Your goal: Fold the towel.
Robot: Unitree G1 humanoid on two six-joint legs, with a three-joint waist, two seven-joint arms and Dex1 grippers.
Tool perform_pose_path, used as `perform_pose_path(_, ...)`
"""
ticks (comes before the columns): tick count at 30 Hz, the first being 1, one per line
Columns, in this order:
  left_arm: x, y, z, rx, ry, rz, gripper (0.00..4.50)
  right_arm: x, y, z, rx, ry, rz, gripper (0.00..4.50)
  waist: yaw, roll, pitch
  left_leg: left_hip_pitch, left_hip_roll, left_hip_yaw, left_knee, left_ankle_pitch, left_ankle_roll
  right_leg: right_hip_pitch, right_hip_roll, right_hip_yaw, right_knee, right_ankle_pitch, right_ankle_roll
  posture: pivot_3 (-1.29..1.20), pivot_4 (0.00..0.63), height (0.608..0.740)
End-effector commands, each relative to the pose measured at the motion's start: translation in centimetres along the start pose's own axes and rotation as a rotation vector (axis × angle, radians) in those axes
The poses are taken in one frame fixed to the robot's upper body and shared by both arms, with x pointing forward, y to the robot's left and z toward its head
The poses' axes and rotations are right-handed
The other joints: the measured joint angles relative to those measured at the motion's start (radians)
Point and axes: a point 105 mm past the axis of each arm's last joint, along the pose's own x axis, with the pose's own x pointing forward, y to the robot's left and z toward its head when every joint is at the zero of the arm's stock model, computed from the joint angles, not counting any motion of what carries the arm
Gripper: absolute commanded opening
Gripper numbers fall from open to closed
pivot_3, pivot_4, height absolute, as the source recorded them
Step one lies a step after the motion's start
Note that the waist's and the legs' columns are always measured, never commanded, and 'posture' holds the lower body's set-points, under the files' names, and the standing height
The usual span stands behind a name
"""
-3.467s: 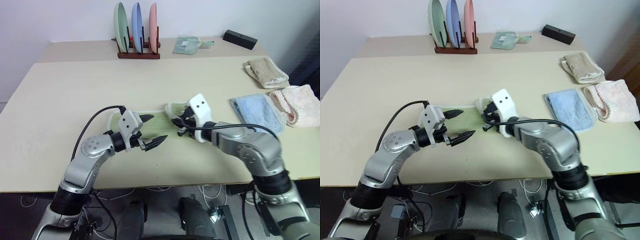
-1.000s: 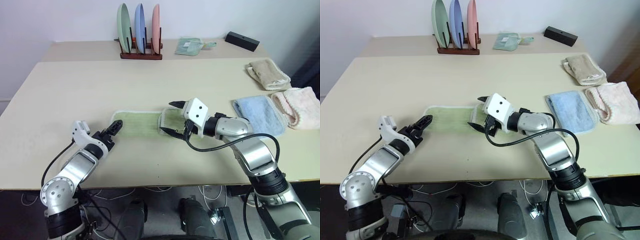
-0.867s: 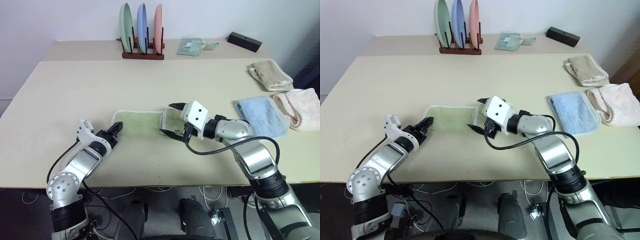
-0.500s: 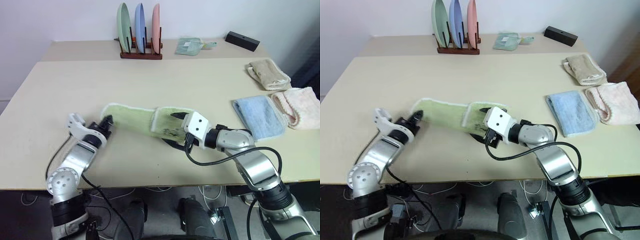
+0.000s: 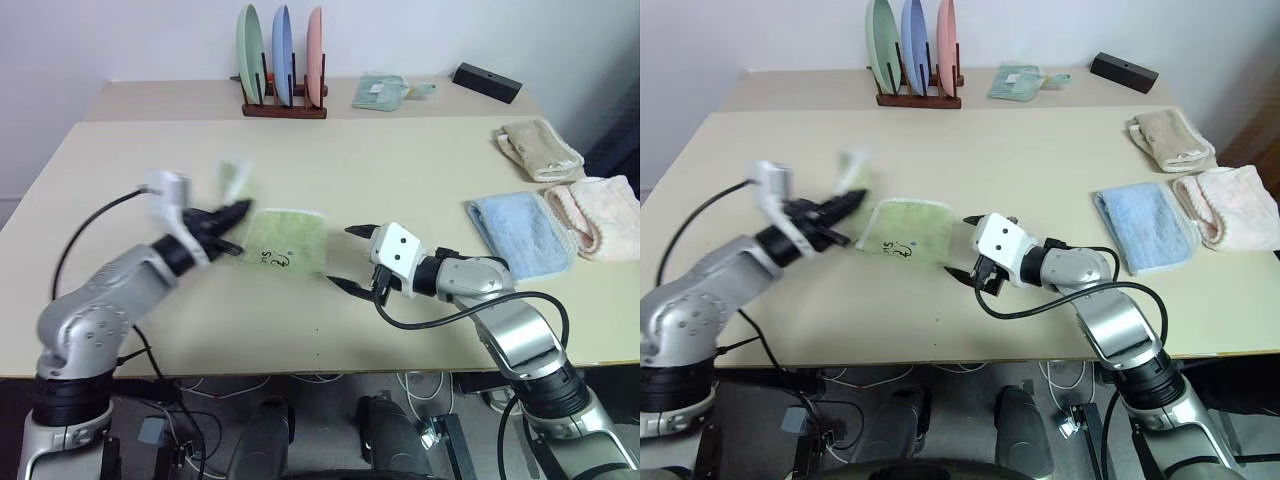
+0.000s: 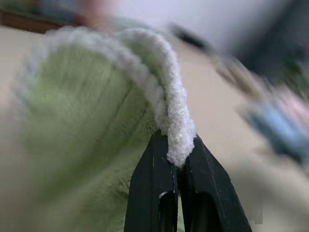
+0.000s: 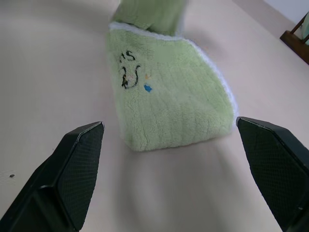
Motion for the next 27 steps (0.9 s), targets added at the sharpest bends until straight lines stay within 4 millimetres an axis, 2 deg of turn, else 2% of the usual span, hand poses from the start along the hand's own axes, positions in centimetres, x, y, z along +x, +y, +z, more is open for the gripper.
perform_pose_path(1,1.3,-1.2,-2.0,0.089,0.085,-0.059,0.03,-0.1,-0.3,0.6,-0.024,-0.023,-0.025,4.5,-0.014,0.0,0.0,0.0,0.0,0.0,0.0,0.0,0.0,0.0,0.0,0.0,0.0,0.0,0.0,0.0,0.15,0.74)
perform_pose_path(5,2.1,-1.4,-3.9,0.086,0.159,-0.076,0.03,-0.4,-0.6,0.3,-0.019,-0.011,-0.049,4.5,-0.022,0.0,0.0,0.0,0.001,-0.001,-0.002,0.0,0.0,-0.002,0.0,0.0,0.002,0.0,0.0,0.0,0.15,0.74)
perform_pose_path(9,2.5,-0.9,-4.4,0.091,0.19,-0.061,0.03,-0.6,-0.4,0.1,-0.015,-0.004,-0.059,4.5,-0.018,0.0,0.0,0.0,0.001,-0.001,-0.001,0.0,0.0,-0.002,0.0,0.0,0.002,0.0,0.001,0.0,0.15,0.74)
perform_pose_path(12,2.3,-0.7,-4.4,0.089,0.197,-0.063,0.92,-0.5,-0.4,0.0,-0.013,-0.005,-0.061,4.5,-0.018,0.0,0.0,0.0,0.001,-0.001,-0.001,0.0,0.0,-0.002,0.0,0.0,0.002,0.0,0.001,0.0,0.15,0.74)
perform_pose_path(16,1.5,-0.1,-3.5,0.077,0.164,-0.046,2.86,-0.3,-0.6,0.0,-0.013,-0.008,-0.064,4.5,-0.018,0.0,0.0,0.0,0.001,-0.001,-0.001,0.0,0.0,-0.002,0.0,0.0,0.002,0.0,0.001,0.0,0.15,0.74)
perform_pose_path(19,-0.2,0.9,-1.8,0.059,0.097,-0.024,4.33,-0.4,-1.1,0.2,0.001,-0.019,-0.087,4.5,-0.022,0.0,0.0,0.0,0.001,-0.001,-0.001,0.0,0.0,-0.002,0.0,0.0,0.002,0.0,0.001,0.0,0.15,0.74)
perform_pose_path(20,-0.7,1.2,-1.3,0.054,0.075,-0.013,4.33,-0.4,-1.3,0.4,0.014,-0.03,-0.094,4.5,-0.022,0.0,0.0,0.0,0.001,-0.001,-0.001,0.0,0.0,-0.002,0.0,0.0,0.002,0.0,0.001,0.0,0.15,0.74)
perform_pose_path(23,-2.5,2.4,0.5,0.0,-0.005,0.019,4.37,-0.4,-2.0,1.2,0.062,-0.072,-0.114,3.69,-0.021,0.0,0.0,0.0,0.001,-0.001,-0.001,0.0,0.0,-0.002,0.0,0.0,0.002,0.0,0.001,0.0,0.15,0.74)
perform_pose_path(26,-4.2,4.4,2.4,-0.015,-0.091,0.1,3.49,-0.2,-2.6,2.7,0.112,-0.139,-0.125,2.2,-0.02,0.0,0.0,0.0,0.001,-0.001,-0.001,0.0,0.0,-0.002,0.0,0.0,0.002,0.0,0.001,0.0,0.15,0.74)
perform_pose_path(27,-4.4,5.0,2.8,-0.011,-0.106,0.125,3.02,0.0,-2.9,3.3,0.129,-0.166,-0.13,1.7,-0.02,0.0,0.0,0.0,0.001,-0.001,-0.001,0.0,0.0,-0.002,0.0,0.0,0.002,0.0,0.001,0.0,0.15,0.74)
